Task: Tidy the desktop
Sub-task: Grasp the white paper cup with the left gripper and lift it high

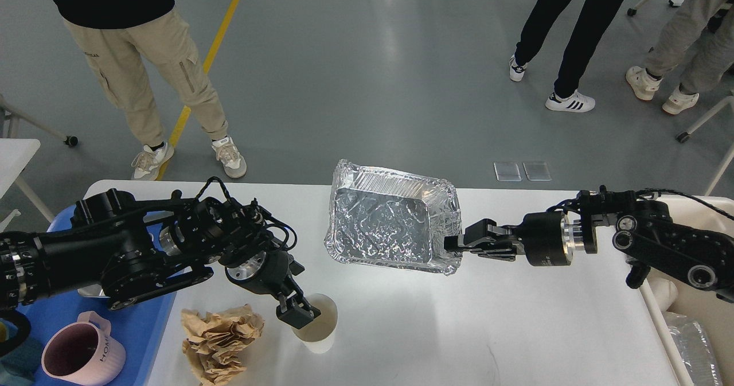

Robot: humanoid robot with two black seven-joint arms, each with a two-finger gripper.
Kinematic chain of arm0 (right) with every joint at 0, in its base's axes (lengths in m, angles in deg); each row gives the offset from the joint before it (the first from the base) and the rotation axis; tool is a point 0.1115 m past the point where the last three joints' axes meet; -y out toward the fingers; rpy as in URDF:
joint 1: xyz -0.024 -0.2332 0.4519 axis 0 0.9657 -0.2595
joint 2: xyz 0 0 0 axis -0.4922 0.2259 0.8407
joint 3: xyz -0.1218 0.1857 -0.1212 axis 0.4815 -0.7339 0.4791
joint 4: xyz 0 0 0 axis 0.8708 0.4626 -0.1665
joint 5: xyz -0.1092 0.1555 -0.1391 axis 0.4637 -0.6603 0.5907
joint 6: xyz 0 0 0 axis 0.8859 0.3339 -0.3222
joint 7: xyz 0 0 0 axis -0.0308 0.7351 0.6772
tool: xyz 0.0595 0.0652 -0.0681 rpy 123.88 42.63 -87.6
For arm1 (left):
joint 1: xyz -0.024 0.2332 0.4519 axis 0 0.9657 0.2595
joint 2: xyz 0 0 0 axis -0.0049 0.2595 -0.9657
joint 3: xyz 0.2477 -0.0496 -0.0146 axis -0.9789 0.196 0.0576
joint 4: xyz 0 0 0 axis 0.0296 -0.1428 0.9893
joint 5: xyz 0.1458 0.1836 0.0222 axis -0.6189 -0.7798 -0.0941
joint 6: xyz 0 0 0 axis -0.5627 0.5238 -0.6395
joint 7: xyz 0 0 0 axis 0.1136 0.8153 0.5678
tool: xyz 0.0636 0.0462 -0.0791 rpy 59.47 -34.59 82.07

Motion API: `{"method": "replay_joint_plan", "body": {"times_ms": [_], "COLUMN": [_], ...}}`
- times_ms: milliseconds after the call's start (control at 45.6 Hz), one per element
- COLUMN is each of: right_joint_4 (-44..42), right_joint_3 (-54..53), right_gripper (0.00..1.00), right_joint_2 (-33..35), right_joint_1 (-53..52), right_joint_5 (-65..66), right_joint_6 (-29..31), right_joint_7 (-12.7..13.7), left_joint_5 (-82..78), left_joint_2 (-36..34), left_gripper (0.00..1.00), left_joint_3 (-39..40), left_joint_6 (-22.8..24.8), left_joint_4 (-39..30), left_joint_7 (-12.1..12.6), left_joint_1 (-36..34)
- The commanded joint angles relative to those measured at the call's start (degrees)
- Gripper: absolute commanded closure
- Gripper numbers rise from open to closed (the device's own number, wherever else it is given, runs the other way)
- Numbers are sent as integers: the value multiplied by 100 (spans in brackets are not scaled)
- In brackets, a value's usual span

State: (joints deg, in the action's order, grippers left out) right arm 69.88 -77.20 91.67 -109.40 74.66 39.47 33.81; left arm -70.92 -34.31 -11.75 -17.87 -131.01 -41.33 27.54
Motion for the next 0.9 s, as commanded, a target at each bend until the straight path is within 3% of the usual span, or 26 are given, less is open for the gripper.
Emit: {"method": "replay_joint_plan", "body": {"times_ms": [0, 132, 219, 417, 548, 877], "right_joint_4": [0, -9, -9, -18, -35, -53], "right_joint_3": [0, 0, 0, 0, 0, 9], "right_gripper": [100, 100, 100, 100, 100, 100], "right_joint_2": [0, 0, 0, 0, 0, 0], "right_joint_1": [10, 10, 10, 19, 45, 72], "right_joint_5": [-2, -2, -2, -2, 7, 7], "right_joint_6": [0, 0, 0, -9, -9, -17], "right_joint_7": [-6, -6, -6, -6, -6, -6], "left_joint_5": [-44, -62, -62, -88, -159, -317], "left_joint_2": [38, 38, 29, -15, -50, -77], "left_gripper": [26, 42, 70, 92, 99, 100], "left_joint_3": [-101, -189, -268, -357, -357, -348], "left_joint_6": [-9, -53, -44, -44, -44, -53], "left_joint_4": [19, 19, 19, 28, 37, 28], "left_joint_7": [-12, -12, -21, -188, -232, -355], "left_joint_1": [-4, -13, -30, -22, 13, 5]}}
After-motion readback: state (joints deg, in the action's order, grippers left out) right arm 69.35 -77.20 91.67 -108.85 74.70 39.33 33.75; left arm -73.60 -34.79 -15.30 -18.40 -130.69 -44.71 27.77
